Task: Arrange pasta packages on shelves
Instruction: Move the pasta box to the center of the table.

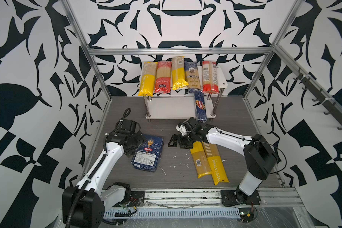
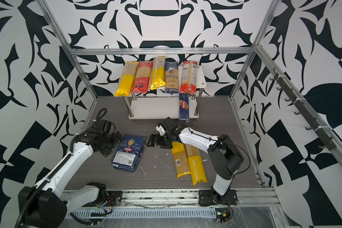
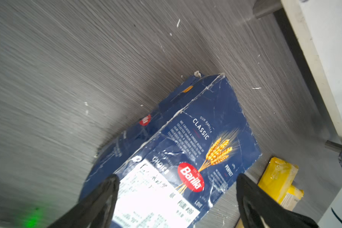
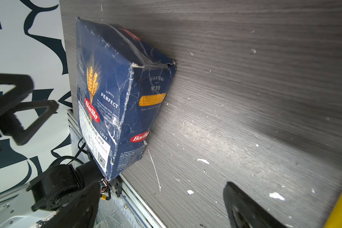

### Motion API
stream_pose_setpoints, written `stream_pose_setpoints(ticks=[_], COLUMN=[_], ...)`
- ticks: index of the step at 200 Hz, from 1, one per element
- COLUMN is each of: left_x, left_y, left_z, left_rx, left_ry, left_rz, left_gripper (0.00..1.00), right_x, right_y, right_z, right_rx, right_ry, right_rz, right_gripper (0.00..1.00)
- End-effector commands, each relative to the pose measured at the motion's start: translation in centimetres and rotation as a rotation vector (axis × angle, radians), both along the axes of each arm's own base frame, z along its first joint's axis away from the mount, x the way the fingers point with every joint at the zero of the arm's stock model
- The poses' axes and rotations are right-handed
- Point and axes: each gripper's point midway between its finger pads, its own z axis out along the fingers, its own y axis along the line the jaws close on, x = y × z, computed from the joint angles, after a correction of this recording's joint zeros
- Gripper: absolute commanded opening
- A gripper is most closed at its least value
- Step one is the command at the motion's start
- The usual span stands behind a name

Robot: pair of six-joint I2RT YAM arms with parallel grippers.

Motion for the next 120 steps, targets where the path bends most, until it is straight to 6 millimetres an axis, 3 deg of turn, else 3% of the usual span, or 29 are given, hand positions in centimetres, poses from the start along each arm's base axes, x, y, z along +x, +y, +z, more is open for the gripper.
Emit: stream_pose_setpoints(ticks=[1,70,92,120], left_x=[-1.9,-4.7,-4.9,-3.8], left_y=[1.4,0.9,0.6,-0.9], left_z=[-0.2,-2.2,-3.1,-4.1], left_rx=[0.082,-0.006,-0.04,-0.108], left_ry=[0.038,-0.01,-0.024,-0.036], left_rz=[-0.025,-0.015,-0.001,-0.031], left_gripper=[0.96,0.99,0.96,0.92], right_x=[0.1,-0.4,-0.2,-0.1], right_y=[0.3,-0.4,0.0,0.1], right_z=[0.3,-0.8,-0.7,-0.7], right_rx=[-0.001,-0.056,-0.046,-0.048], right_ry=[-0.003,0.026,0.034,0.041], right_rz=[0.03,0.041,0.029,0.027], right_gripper=[1.0,1.0,1.0,1.0])
